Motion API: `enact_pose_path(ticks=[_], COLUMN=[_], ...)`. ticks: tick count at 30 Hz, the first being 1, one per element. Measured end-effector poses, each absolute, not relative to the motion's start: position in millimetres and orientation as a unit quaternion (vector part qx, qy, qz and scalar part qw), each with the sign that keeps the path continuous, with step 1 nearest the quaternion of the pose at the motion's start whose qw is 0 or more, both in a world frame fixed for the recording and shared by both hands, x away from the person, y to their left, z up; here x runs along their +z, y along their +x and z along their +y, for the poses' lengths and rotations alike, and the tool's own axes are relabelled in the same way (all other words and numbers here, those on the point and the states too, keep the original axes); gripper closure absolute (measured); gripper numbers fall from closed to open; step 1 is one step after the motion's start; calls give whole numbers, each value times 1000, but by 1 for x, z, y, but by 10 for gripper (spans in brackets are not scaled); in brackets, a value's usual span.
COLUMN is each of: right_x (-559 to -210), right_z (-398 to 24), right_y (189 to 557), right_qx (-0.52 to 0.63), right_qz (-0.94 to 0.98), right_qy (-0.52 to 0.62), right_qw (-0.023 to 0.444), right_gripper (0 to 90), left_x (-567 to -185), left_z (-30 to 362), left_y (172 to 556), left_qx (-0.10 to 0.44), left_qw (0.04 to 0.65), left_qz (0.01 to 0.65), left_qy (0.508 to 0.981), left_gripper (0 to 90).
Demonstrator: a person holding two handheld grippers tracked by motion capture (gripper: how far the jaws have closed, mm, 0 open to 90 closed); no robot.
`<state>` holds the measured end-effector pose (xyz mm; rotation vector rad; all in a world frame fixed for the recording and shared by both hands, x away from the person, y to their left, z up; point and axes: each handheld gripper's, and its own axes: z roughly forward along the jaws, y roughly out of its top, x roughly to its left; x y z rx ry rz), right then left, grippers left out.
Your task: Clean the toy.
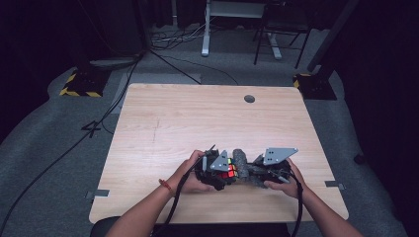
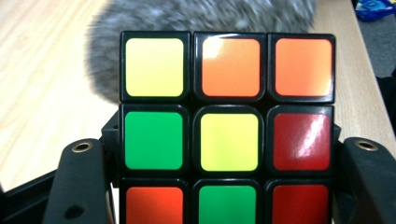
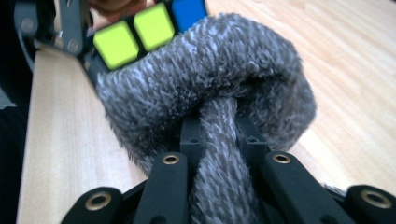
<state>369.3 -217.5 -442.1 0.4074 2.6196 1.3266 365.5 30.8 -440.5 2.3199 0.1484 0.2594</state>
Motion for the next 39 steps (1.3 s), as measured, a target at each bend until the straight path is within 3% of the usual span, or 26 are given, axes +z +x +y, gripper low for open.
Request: enact_pose_path(ticks=[9,18,28,39], right_x=[-428,-424,-440,-421], right_z=[-208,-204,-214,-205], right_y=[355,364,368,351], right_qx=[486,484,453,502], right_qz=[865,859,876,853], right_qy=[97,120,135,91], right_qw=[82,121,101,114], right_gripper=[776,776,776,773], left_x=[-445,-446,-434,-438], left_z=[30,23,32,31], left_y=[369,366,365,368], left_qx=[101,100,111,112], left_qw=[382,373,396,385], left_qz=[68,60,56,54], left_qy=[916,921,910,915], left_gripper=[335,335,335,335])
